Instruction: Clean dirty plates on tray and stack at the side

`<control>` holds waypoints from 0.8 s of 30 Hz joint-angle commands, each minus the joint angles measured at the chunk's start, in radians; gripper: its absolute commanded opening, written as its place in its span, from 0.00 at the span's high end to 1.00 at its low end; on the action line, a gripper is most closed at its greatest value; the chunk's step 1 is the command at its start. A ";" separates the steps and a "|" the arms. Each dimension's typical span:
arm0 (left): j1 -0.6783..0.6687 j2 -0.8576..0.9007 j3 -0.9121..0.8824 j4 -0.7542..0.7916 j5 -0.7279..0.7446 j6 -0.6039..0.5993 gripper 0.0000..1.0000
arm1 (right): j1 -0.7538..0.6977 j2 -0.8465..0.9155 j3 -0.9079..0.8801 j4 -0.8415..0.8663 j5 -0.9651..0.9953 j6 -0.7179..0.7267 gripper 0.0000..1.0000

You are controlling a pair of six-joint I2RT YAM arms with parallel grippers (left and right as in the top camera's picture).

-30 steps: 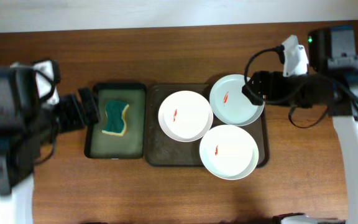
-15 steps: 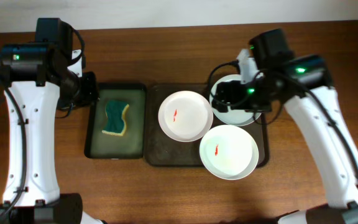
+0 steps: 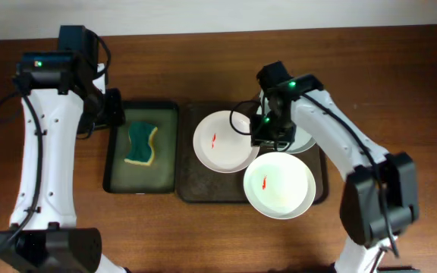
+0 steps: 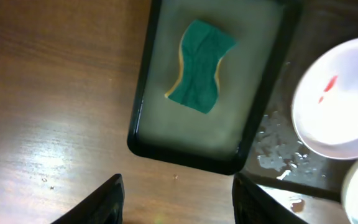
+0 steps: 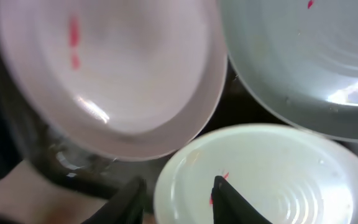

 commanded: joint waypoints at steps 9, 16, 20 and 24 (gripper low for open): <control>0.002 0.010 -0.221 0.190 -0.035 0.048 0.44 | 0.012 0.079 -0.035 0.091 0.074 0.031 0.69; 0.002 0.010 -0.276 0.240 -0.035 0.047 0.39 | 0.012 0.079 -0.120 0.191 0.074 0.038 0.70; 0.002 0.010 -0.277 0.244 -0.035 0.047 0.37 | 0.012 0.079 -0.146 0.242 0.074 0.038 0.71; 0.002 0.010 -0.277 0.245 -0.035 0.047 0.37 | 0.012 0.079 -0.148 0.266 0.074 0.038 0.78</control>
